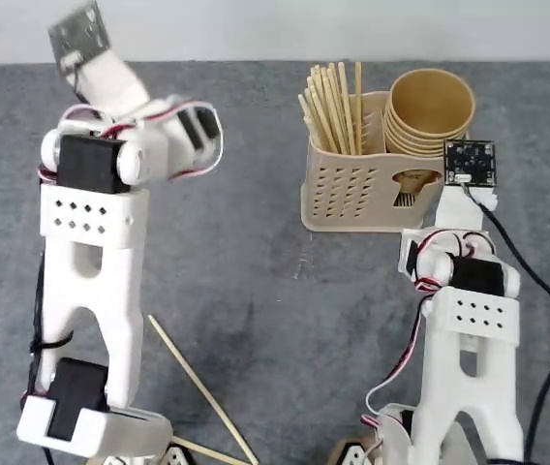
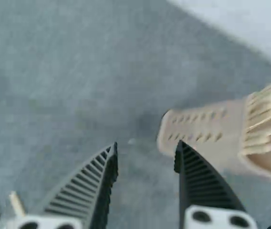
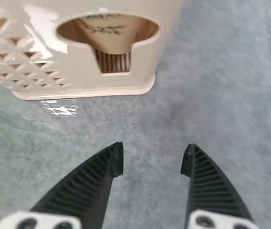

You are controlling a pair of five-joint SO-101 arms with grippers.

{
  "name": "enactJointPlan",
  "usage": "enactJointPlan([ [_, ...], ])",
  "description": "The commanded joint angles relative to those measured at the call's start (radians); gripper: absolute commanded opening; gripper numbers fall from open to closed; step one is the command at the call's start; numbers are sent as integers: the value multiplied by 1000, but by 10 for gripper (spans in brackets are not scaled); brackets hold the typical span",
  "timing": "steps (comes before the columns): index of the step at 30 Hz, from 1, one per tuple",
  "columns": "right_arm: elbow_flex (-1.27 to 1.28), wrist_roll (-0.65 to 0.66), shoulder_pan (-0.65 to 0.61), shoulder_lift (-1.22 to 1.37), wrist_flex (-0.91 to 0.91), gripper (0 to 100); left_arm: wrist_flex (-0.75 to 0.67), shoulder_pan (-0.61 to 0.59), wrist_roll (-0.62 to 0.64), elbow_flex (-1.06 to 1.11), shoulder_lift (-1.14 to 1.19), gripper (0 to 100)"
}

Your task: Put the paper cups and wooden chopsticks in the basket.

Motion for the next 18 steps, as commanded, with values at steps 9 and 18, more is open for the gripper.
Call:
enactJointPlan([
  [9, -8, -3, -15, -1, -12, 212, 40, -129, 8, 524, -49, 191],
  [18, -8, -3, -15, -1, -15, 212, -2, -172, -43, 797, -49, 191],
])
